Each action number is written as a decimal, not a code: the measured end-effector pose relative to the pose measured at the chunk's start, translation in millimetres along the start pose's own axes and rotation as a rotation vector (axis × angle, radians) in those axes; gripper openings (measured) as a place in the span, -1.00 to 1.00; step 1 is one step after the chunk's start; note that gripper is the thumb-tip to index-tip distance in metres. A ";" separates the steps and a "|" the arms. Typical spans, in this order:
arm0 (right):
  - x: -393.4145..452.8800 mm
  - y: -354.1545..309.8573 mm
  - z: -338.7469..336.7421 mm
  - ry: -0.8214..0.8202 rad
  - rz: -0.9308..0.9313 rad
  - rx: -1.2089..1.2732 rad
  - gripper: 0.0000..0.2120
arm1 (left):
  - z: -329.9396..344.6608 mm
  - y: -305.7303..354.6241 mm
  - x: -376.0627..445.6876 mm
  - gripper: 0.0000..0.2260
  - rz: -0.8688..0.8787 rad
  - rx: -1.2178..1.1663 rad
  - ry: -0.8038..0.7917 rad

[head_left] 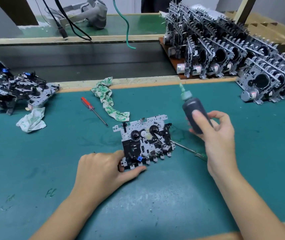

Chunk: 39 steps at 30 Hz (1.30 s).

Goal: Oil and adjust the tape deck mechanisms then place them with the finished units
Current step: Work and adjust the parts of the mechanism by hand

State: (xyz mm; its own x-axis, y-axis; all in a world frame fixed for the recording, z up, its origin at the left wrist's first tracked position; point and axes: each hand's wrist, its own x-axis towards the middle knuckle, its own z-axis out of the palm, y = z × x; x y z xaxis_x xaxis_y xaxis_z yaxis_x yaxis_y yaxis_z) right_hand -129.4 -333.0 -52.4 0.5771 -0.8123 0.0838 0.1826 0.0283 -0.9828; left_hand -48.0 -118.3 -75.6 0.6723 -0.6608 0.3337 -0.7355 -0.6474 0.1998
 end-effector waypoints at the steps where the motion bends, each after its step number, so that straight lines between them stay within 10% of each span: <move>1: 2.1 2.7 -0.9 -0.043 -0.004 -0.063 -0.75 | -0.3 -0.7 0.1 -0.40 0.004 0.007 0.010; 19: 17.2 28.1 18.1 -0.233 -0.192 -0.472 -0.60 | -3.8 -6.3 4.9 -0.48 0.019 -0.028 0.148; 25: 9.1 17.4 16.8 -0.042 -0.593 -0.467 -0.75 | -5.7 -8.9 4.6 -0.46 0.001 -0.041 0.120; 29: 3.0 15.2 15.4 -0.164 -0.653 -0.485 -0.95 | -13.0 -9.9 6.4 -0.46 -0.014 -0.077 0.118; 39: -5.5 17.1 17.4 -0.404 -0.656 -0.647 -0.66 | -84.0 -85.5 3.8 -0.59 -0.044 -0.062 -0.027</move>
State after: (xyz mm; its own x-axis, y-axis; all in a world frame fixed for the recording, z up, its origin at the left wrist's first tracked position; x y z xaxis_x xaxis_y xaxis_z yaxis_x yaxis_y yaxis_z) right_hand -115.6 -317.9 -66.8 0.7661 -0.2924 0.5723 0.1628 -0.7731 -0.6130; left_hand 10.4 -33.5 -14.1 0.7055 -0.6430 0.2982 -0.7085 -0.6520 0.2702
